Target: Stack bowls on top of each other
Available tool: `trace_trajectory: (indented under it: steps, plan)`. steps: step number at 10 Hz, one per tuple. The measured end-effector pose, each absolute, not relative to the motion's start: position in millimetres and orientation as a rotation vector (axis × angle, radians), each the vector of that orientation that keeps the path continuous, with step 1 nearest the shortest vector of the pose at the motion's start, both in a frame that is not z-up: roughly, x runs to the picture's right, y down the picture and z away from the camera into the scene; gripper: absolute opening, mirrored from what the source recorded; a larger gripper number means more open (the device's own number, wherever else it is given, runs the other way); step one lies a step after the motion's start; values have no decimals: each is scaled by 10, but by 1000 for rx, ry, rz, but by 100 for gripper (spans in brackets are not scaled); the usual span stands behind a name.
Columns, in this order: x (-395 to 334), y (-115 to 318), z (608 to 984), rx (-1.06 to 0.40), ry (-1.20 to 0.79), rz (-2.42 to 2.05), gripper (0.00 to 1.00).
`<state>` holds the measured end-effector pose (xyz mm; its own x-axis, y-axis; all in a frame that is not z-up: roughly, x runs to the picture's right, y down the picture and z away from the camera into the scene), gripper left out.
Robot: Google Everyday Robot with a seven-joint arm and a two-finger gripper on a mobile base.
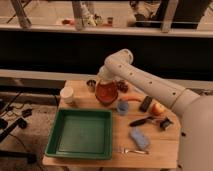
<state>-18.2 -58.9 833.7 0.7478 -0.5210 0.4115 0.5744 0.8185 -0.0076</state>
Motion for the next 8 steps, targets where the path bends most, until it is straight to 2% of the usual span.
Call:
trace_trajectory:
  steps: [2, 3, 5, 8]
  plan:
    - [-184, -589, 8337, -137, -408, -601, 49]
    - [-184, -589, 8337, -137, -409, -601, 61]
    - [-184, -589, 8337, -137, -409, -601, 77]
    - [-184, -590, 8336, -137, -408, -601, 80]
